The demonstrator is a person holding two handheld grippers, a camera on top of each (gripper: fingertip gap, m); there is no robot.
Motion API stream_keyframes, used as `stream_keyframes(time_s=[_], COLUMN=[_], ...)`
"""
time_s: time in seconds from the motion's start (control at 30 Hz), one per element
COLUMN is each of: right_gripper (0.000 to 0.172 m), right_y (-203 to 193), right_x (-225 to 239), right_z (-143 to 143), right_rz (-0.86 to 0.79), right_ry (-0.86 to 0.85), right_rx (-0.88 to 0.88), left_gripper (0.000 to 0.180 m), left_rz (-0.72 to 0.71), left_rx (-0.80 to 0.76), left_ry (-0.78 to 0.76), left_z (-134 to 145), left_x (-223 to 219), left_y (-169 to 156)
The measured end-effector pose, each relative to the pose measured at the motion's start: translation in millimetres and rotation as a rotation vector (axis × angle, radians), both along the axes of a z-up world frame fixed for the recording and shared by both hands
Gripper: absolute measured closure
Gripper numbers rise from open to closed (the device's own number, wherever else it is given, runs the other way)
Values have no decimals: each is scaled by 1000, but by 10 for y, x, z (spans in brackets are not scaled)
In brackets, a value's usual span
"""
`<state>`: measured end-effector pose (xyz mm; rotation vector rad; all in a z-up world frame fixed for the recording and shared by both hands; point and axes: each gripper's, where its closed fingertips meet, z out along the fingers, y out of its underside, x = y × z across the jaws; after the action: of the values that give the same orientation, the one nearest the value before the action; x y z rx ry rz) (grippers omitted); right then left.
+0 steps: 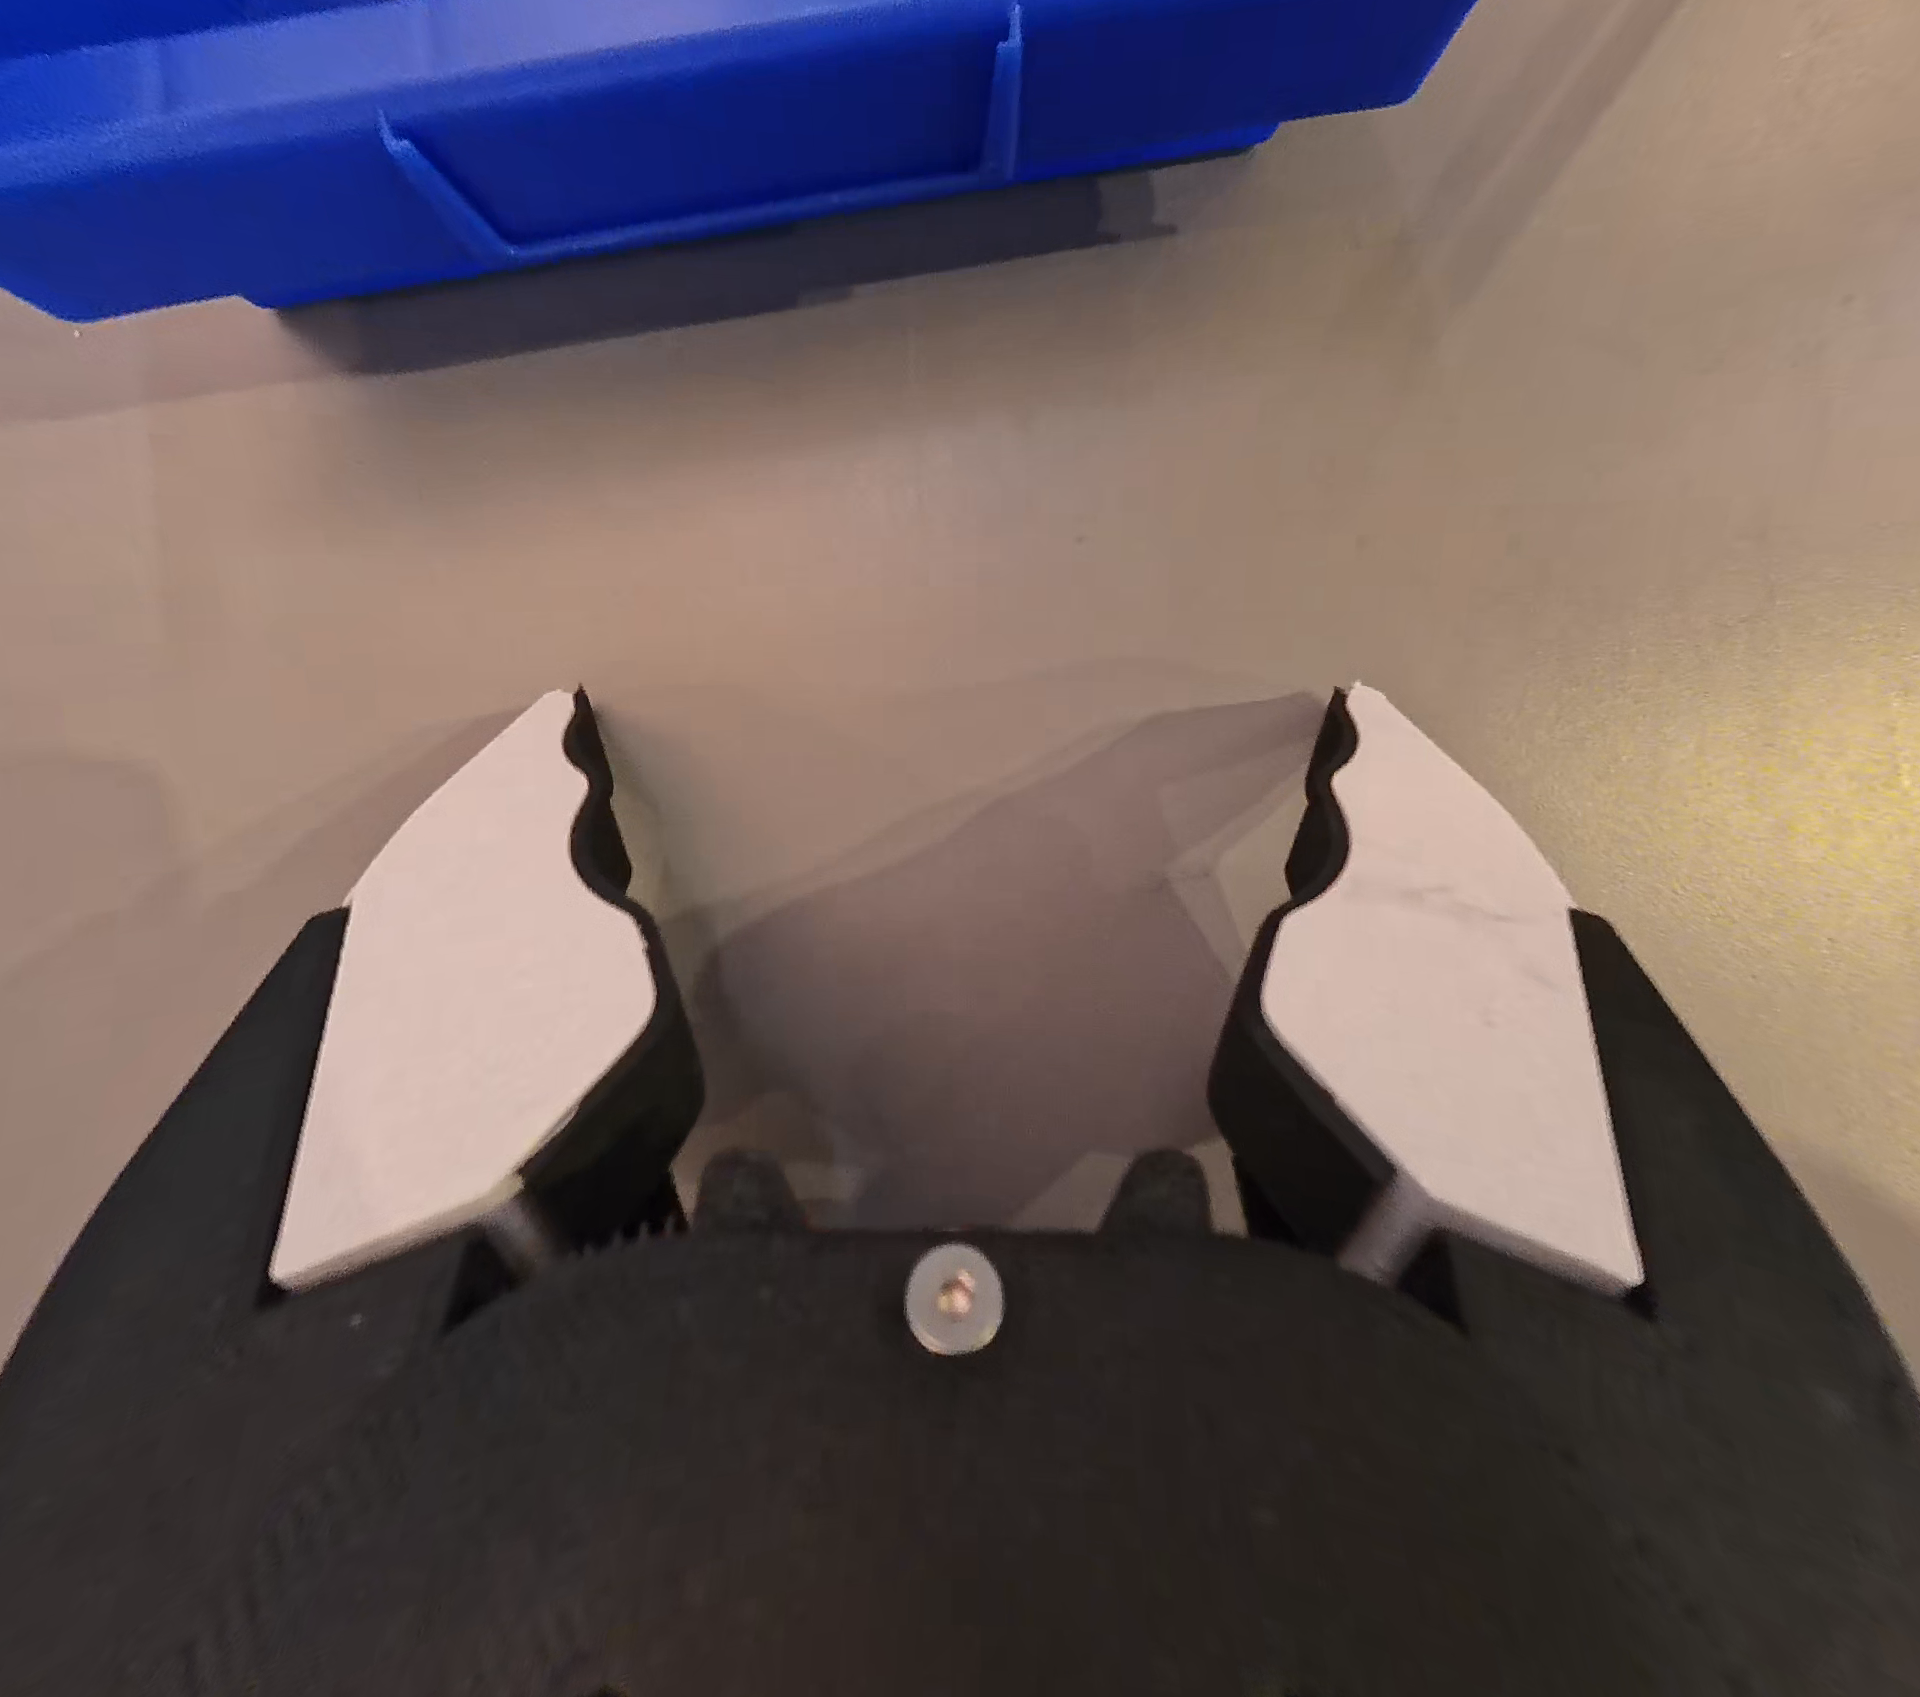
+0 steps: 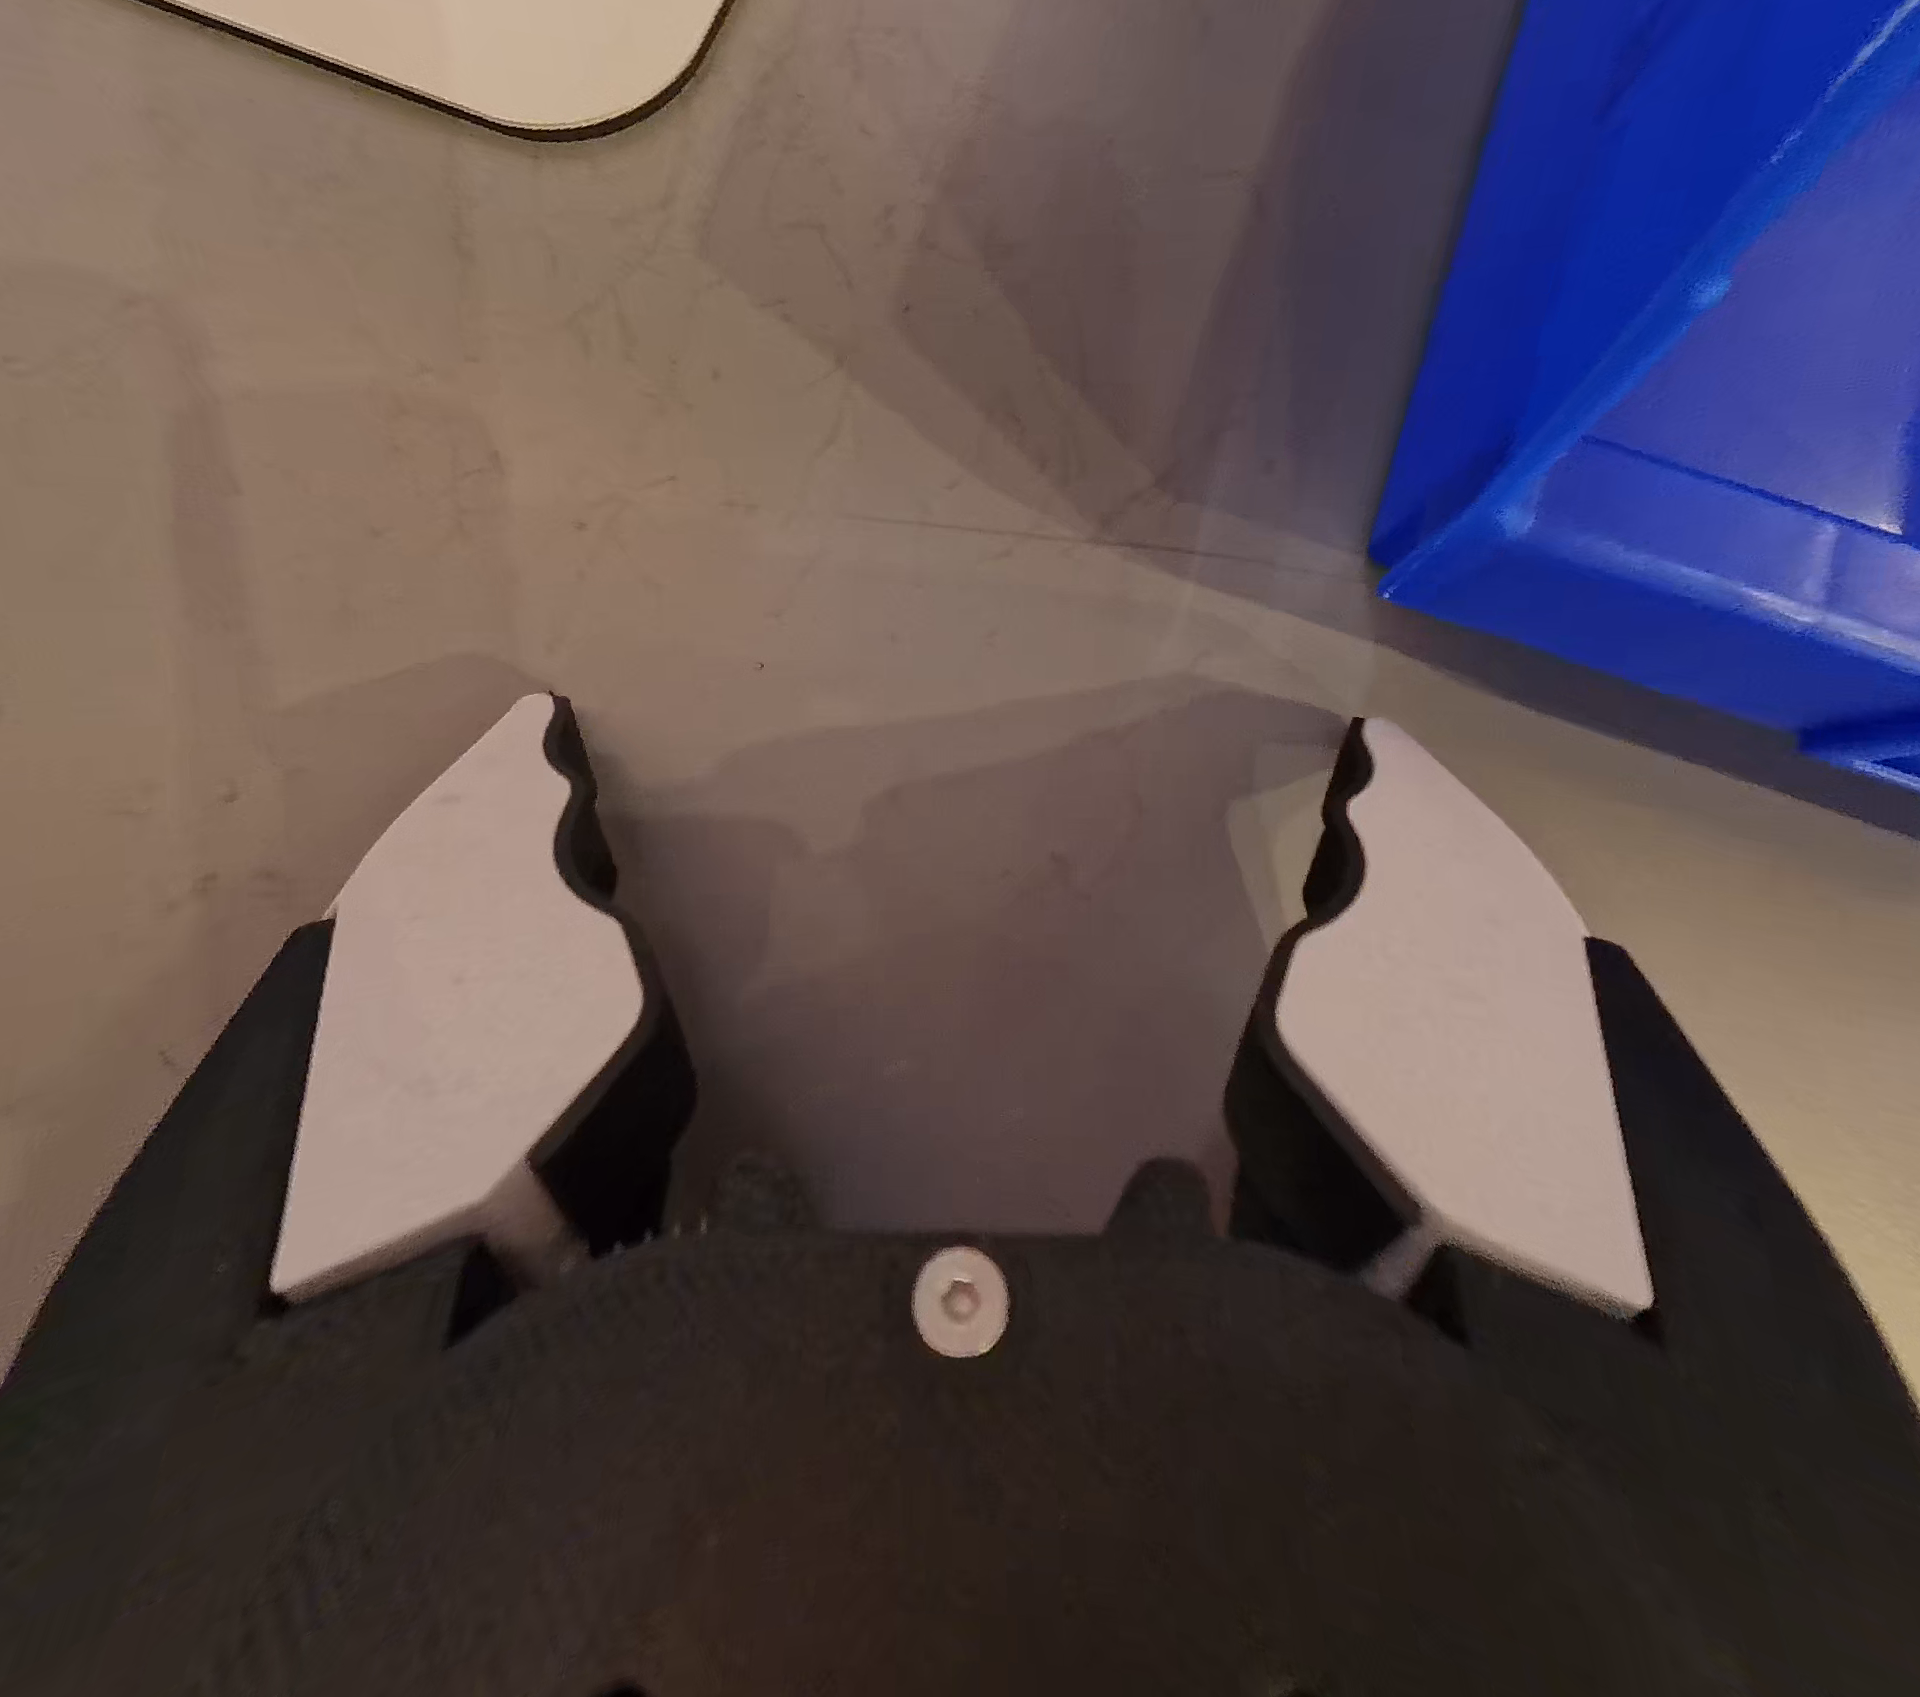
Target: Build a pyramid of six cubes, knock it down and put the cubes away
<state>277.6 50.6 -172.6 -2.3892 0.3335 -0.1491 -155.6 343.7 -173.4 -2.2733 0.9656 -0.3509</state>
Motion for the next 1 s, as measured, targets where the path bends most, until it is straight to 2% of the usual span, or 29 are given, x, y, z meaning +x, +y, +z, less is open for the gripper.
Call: stream_keyframes(time_s=[0.47,0.6,0.8,1.0], right_gripper=[40,31,32,34], right_y=[1,-79,-465,-945], right_x=[-1,-49,-348,-500], right_z=[1,-7,44,461], right_rz=[5,4,37,34], right_ry=[6,3,-8,-8], right_rx=[2,-10,-22,34], left_gripper=[57,53,51,52], left_rz=[-3,-1,89,201], left_rx=[-2,3,-6,41], left_ry=[-4,3,-29,-32], left_z=[-1,16,112,516], left_x=[-9,-77,-587,-1444], left_y=[12,-16,-148,-245])
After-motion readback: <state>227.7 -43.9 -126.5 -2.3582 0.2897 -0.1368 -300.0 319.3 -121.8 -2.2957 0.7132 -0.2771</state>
